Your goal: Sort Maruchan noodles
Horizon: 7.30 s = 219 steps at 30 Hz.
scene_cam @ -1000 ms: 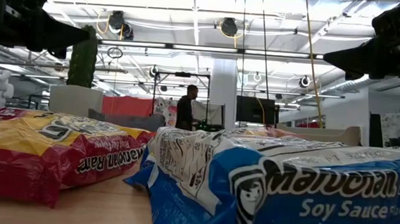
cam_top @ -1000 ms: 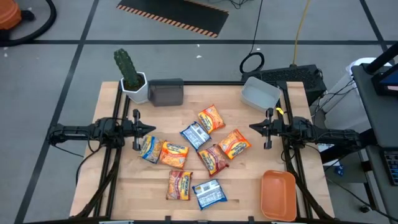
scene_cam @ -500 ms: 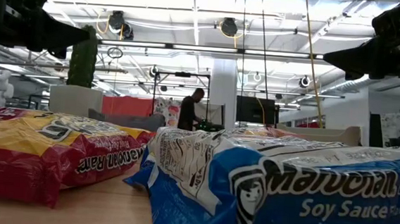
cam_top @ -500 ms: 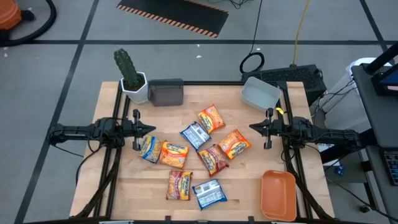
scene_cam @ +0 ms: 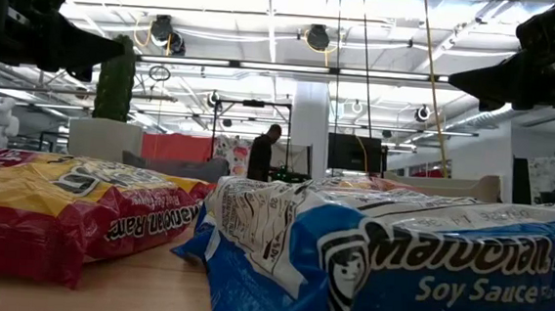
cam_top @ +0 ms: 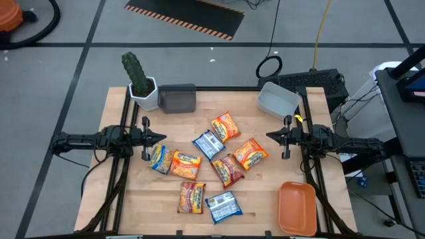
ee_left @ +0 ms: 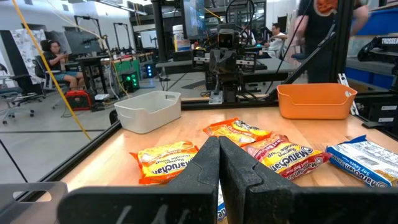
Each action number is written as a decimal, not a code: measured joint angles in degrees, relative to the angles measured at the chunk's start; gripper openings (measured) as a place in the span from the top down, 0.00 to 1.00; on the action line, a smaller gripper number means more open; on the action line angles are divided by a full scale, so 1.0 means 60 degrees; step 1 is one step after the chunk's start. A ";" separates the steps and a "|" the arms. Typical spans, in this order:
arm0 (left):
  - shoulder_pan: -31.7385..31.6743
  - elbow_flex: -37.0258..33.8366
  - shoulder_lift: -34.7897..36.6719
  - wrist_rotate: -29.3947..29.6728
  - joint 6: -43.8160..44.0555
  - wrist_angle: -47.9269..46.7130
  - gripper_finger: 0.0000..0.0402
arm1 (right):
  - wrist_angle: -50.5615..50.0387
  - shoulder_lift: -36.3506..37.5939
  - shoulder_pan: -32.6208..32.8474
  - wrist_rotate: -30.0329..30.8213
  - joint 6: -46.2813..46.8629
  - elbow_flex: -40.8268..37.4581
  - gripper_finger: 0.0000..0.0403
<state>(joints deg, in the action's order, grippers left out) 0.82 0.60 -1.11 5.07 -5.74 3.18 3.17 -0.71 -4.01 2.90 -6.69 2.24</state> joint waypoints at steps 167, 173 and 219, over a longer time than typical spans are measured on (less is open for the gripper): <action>-0.0251 1.3562 -0.9273 0.1006 -0.0087 -0.5706 0.99 | 0.0755 -0.2909 0.0000 0.0299 0.1076 0.1749 1.00; -0.0259 1.3562 -0.9280 0.1004 -0.0215 -0.5865 0.99 | 0.0778 -0.4595 0.0000 0.0299 0.1077 0.3252 1.00; -0.0259 1.3559 -0.9866 0.1595 0.0506 -0.6293 0.99 | -0.7884 -1.1591 -0.0062 -0.1031 0.5644 1.3453 1.00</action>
<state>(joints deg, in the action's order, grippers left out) -0.73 81.95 -60.31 14.64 -2.70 -34.57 -44.14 -70.26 -4.38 -3.29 27.18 82.96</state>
